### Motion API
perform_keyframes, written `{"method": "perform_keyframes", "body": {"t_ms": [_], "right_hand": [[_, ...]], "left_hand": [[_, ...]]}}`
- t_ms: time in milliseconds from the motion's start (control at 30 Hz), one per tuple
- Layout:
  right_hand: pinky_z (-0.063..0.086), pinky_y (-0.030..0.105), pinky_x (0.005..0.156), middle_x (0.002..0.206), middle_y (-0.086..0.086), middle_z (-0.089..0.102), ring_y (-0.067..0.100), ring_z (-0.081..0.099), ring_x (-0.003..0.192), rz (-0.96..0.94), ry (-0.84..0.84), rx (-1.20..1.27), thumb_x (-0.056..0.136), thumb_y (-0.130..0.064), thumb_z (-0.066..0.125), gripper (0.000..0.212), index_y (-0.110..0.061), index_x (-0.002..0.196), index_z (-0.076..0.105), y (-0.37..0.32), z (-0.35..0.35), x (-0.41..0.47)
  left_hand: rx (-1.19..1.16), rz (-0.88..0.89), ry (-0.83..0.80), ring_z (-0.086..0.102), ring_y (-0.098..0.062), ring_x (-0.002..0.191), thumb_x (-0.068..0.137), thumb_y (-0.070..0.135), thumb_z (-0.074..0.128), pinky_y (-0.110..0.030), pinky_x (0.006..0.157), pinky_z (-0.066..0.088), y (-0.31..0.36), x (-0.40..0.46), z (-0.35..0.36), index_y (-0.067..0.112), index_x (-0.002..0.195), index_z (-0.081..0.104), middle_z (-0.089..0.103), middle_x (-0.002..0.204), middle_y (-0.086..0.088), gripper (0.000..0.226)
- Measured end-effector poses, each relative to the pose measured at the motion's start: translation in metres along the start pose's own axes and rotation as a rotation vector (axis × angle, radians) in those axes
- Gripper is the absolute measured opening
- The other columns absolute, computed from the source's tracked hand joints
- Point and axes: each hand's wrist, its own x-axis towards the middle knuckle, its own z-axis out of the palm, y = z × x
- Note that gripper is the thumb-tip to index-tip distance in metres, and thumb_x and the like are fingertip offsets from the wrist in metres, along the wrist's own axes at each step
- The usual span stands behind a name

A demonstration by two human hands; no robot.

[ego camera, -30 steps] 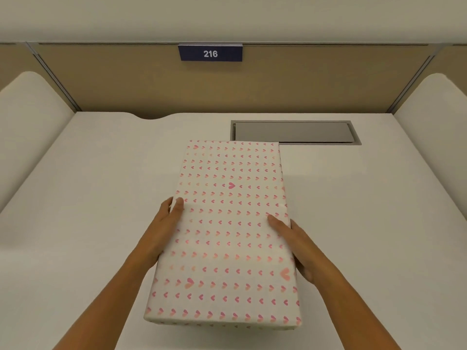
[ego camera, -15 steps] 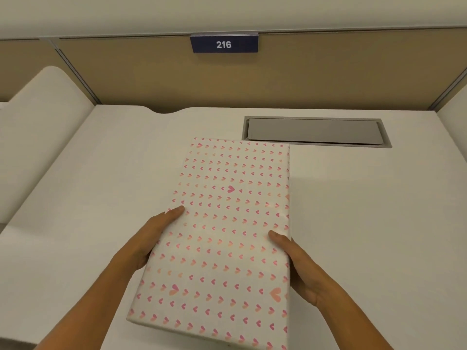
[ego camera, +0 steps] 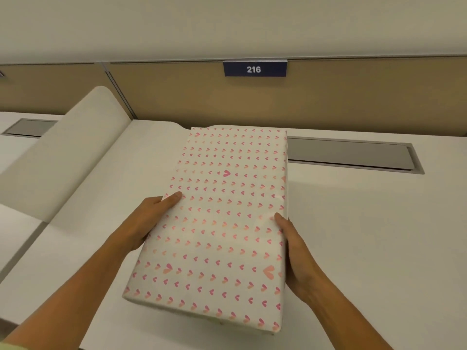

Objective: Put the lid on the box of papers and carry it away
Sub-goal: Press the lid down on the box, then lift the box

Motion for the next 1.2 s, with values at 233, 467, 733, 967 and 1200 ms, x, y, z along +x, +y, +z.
{"method": "perform_keyframes", "body": {"t_ms": [233, 467, 733, 967, 1200], "right_hand": [[0.054, 0.056, 0.1, 0.13, 0.004, 0.069, 0.027, 0.071, 0.113, -0.133, 0.028, -0.018, 0.086, -0.068, 0.056, 0.071, -0.035, 0.146, 0.039, -0.003, 0.089, 0.021], [0.058, 0.05, 0.096, 0.127, -0.002, 0.067, 0.022, 0.073, 0.108, -0.238, 0.076, -0.098, 0.077, -0.073, 0.051, 0.076, -0.043, 0.145, 0.033, -0.01, 0.184, 0.047], [0.056, 0.051, 0.099, 0.128, 0.002, 0.066, 0.024, 0.071, 0.111, -0.27, 0.084, -0.155, 0.096, -0.067, 0.042, 0.062, -0.032, 0.146, 0.033, -0.019, 0.279, 0.096], [0.053, 0.054, 0.103, 0.127, 0.001, 0.067, 0.023, 0.07, 0.111, -0.3, 0.084, -0.175, 0.087, -0.071, 0.045, 0.068, -0.033, 0.143, 0.035, -0.024, 0.347, 0.137], [0.049, 0.057, 0.106, 0.128, -0.002, 0.066, 0.021, 0.066, 0.115, -0.293, 0.084, -0.253, 0.077, -0.075, 0.043, 0.079, -0.033, 0.143, 0.036, -0.046, 0.397, 0.182]], "left_hand": [[0.016, 0.034, 0.19, 0.077, -0.027, 0.071, 0.079, 0.072, 0.051, -0.043, 0.065, 0.061, 0.01, 0.01, -0.058, 0.026, 0.118, 0.057, 0.075, 0.099, -0.001, 0.061], [0.073, 0.132, 0.227, 0.074, -0.026, 0.074, 0.083, 0.071, 0.046, -0.036, 0.06, 0.057, 0.026, 0.024, -0.147, 0.025, 0.111, 0.058, 0.073, 0.089, 0.003, 0.055], [0.11, 0.197, 0.219, 0.074, -0.034, 0.082, 0.086, 0.068, 0.048, -0.05, 0.079, 0.058, 0.051, 0.048, -0.255, 0.02, 0.115, 0.062, 0.074, 0.099, -0.005, 0.057], [0.134, 0.234, 0.212, 0.076, -0.03, 0.072, 0.082, 0.07, 0.052, -0.039, 0.061, 0.058, 0.066, 0.083, -0.33, 0.024, 0.104, 0.064, 0.075, 0.096, -0.005, 0.053], [0.146, 0.283, 0.225, 0.076, -0.026, 0.069, 0.085, 0.067, 0.051, -0.032, 0.053, 0.056, 0.085, 0.126, -0.389, 0.023, 0.11, 0.06, 0.073, 0.096, -0.004, 0.052]]}}
